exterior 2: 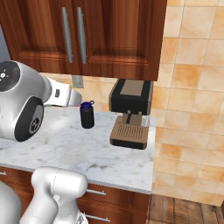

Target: Close all open cabinet doors.

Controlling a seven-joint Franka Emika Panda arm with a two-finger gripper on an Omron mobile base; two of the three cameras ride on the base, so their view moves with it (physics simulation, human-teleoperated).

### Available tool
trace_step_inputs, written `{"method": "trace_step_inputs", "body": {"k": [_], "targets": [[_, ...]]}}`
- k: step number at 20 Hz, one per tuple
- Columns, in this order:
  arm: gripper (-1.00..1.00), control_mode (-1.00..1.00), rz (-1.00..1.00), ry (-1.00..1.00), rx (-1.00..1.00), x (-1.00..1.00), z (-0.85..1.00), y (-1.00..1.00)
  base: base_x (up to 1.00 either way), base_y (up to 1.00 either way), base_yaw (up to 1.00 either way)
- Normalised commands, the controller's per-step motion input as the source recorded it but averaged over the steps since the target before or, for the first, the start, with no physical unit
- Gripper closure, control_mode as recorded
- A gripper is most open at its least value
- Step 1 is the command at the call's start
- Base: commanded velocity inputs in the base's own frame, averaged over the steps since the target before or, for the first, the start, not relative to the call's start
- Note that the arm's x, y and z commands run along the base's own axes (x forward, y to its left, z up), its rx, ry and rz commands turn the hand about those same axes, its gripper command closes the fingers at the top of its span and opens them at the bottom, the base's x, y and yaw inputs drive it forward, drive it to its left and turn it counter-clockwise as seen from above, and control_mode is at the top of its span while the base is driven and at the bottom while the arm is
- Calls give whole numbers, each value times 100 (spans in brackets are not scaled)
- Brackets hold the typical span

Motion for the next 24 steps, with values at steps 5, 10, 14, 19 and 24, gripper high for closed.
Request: {"method": "trace_step_inputs", "body": {"k": [5,10,14,19,24], "targets": [[-100,-100,11,0,-13,-67,-43,0,0,0,0],[-100,-100,0,0,-5,-65,-7,0,0,0,0],[-100,-100,-1,2,-3,-37,0,0,0,0,0],[-100,-100,-9,7,0,-3,0,0,0,0,0],[-100,-100,-11,5,0,-1,-1,0,0,0,0]]}}
